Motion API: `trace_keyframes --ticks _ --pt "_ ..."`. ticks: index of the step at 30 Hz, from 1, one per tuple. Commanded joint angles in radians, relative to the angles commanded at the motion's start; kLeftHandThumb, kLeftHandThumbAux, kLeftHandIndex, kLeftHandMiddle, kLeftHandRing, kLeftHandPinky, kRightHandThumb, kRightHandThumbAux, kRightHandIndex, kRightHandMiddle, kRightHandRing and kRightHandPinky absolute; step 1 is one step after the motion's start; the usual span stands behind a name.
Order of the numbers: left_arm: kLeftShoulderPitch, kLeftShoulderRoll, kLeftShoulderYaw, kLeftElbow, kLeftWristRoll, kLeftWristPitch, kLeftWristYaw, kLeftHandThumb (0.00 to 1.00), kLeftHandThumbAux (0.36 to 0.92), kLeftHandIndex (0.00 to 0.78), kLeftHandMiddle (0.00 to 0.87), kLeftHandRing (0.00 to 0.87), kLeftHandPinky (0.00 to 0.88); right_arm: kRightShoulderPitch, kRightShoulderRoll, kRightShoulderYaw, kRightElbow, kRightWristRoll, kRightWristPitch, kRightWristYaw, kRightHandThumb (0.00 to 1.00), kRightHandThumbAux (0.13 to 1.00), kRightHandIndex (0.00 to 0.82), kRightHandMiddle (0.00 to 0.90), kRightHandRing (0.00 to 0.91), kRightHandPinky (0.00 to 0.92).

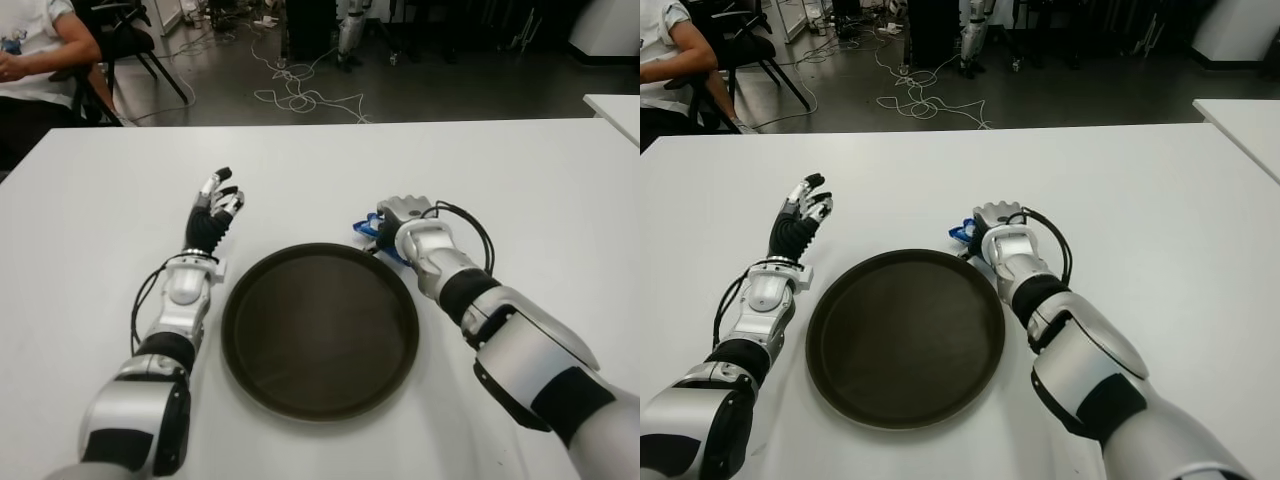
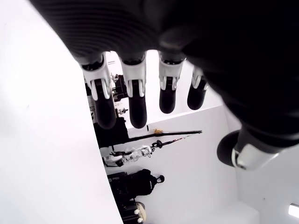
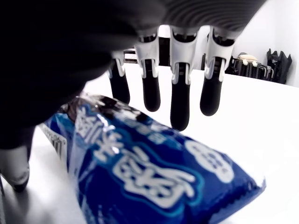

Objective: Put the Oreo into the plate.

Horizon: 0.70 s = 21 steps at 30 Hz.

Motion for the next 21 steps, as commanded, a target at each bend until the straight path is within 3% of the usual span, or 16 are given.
trace_keyframes --ticks 7,13,16,18,21 --pt "0.003 -0.001 0.004 -0.001 -0.014 0.008 -0.020 0.662 0.500 0.057 0.107 0.124 0.171 0.005 -0.011 -0.024 -0.018 0.014 -0.008 -0.023 0.002 0.760 0.329 0.333 0.376 0.452" --pt "0.005 -0.001 0.006 -0.002 -0.019 0.003 -0.028 0.646 0.495 0.054 0.112 0.125 0.171 0.013 -0.019 -0.040 -0.019 0.013 -0.010 -0.068 0.008 0.724 0.298 0.322 0.368 0.434" --pt "0.006 -0.001 0.007 -0.003 -0.022 0.003 -0.034 0.640 0.492 0.055 0.113 0.125 0.168 0.021 -0.016 -0.037 -0.010 0.007 -0.006 -0.081 0.002 0.672 0.243 0.271 0.313 0.375" --pt "0.005 -0.001 0.008 -0.003 -0.023 0.002 -0.036 0.647 0.490 0.057 0.116 0.127 0.175 0.025 -0.013 -0.028 -0.005 -0.003 0.005 -0.083 0.022 0.537 0.099 0.112 0.135 0.156" --pt "0.005 0.000 0.008 -0.003 -0.020 -0.001 -0.034 0.651 0.489 0.057 0.116 0.128 0.179 0.024 -0.013 -0.017 0.002 -0.011 0.013 -0.076 0.049 0.451 0.032 0.036 0.044 0.075"
